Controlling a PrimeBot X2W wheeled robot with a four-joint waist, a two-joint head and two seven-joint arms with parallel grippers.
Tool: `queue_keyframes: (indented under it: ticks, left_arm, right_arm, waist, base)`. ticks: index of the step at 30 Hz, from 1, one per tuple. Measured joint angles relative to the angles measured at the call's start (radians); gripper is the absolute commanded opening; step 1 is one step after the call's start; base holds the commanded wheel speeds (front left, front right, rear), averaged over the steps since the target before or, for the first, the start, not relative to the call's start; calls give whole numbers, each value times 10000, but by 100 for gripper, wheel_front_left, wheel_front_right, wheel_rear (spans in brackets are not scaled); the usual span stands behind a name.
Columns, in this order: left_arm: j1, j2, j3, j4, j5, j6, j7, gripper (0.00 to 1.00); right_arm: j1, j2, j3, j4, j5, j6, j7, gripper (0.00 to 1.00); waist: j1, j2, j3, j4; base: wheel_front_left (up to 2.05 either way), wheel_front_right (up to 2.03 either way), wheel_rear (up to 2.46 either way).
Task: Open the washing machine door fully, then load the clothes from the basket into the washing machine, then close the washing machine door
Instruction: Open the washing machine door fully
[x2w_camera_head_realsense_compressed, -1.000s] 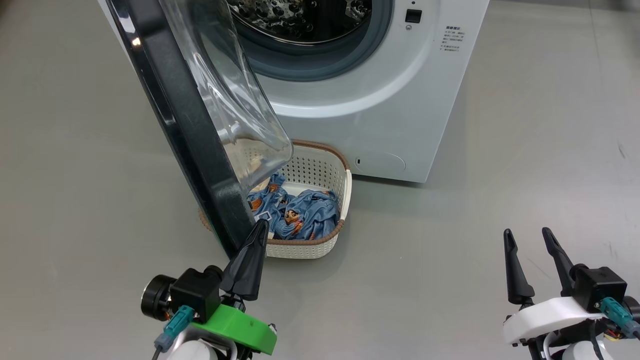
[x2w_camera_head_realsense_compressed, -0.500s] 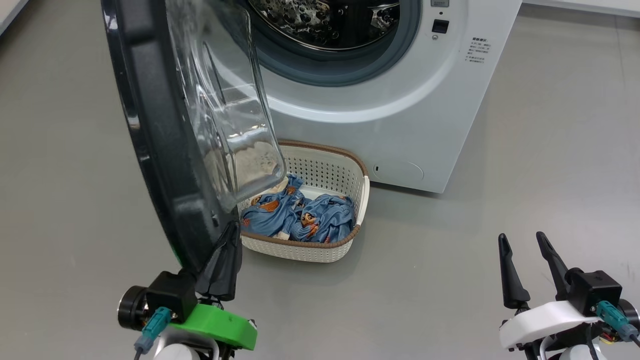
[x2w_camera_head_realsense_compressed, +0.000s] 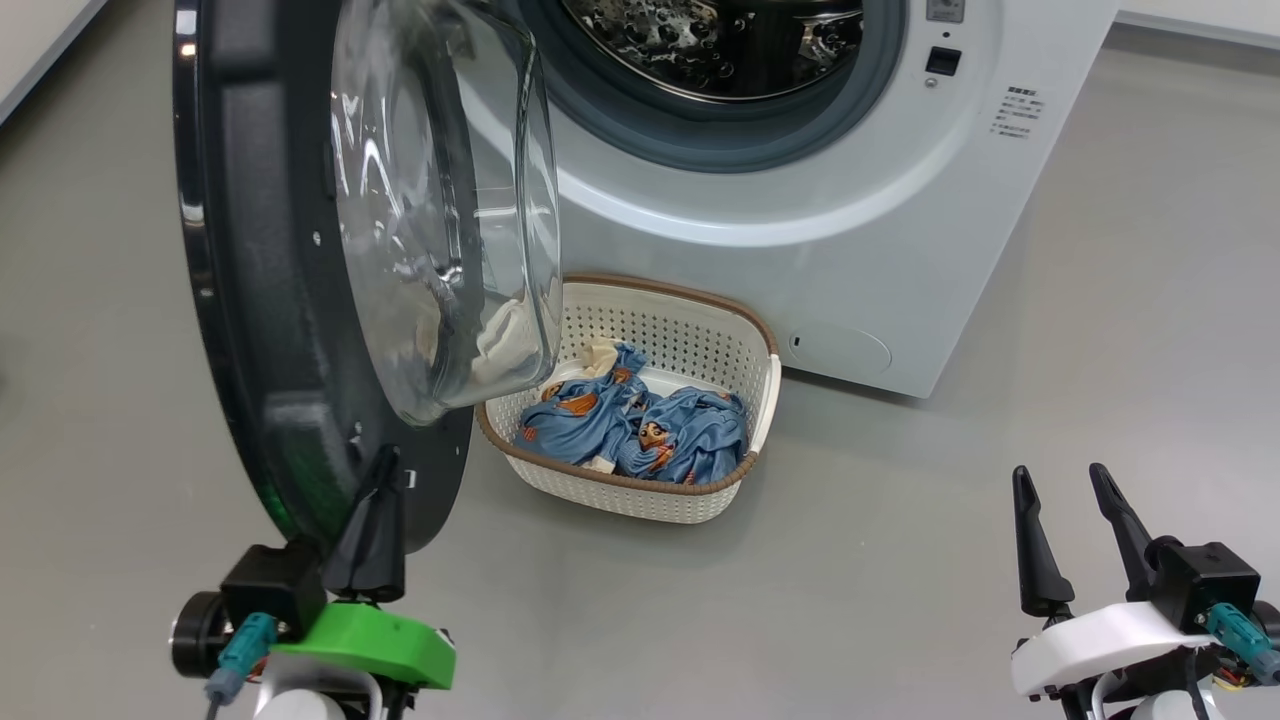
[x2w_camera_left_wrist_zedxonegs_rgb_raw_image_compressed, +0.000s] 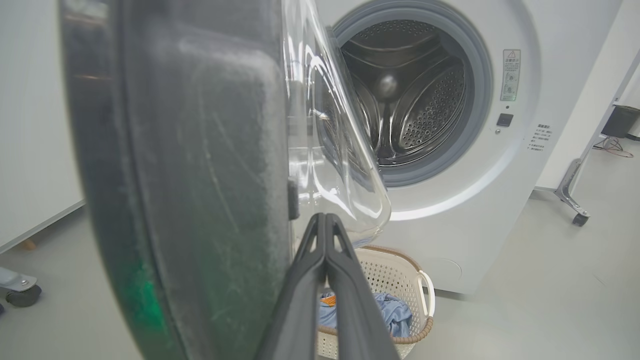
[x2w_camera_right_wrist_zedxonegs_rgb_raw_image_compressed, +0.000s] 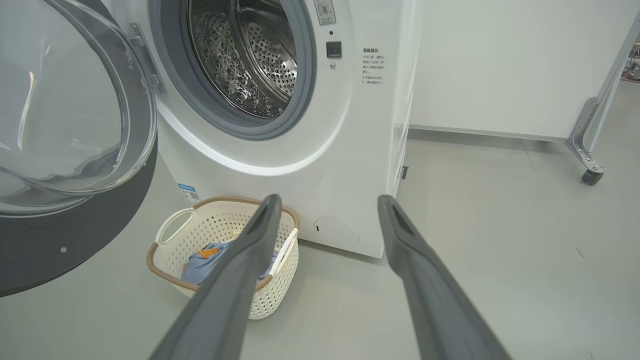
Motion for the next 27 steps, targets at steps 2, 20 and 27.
queue_keyframes:
  ticks: [2, 20, 27]
  left_arm:
    - [8, 33, 213, 36, -119, 13, 0, 0]
    - [-452, 717, 2462, 627, -1216, 265, 46, 0]
    - [-988, 842, 3150, 924, -1699, 307, 71, 0]
  right_arm:
    - [0, 4, 27, -6, -12, 4, 0, 100]
    - [-60, -146, 242, -58, -278, 94, 0, 100]
    - [-241, -309, 201, -163, -309, 94, 0, 100]
  waist:
    - [0, 0, 18, 94]
    - [0, 0, 650, -46]
    - [0, 0, 977, -175]
  base:
    - [0, 0, 0]
    - [0, 0, 0]
    - [0, 0, 0]
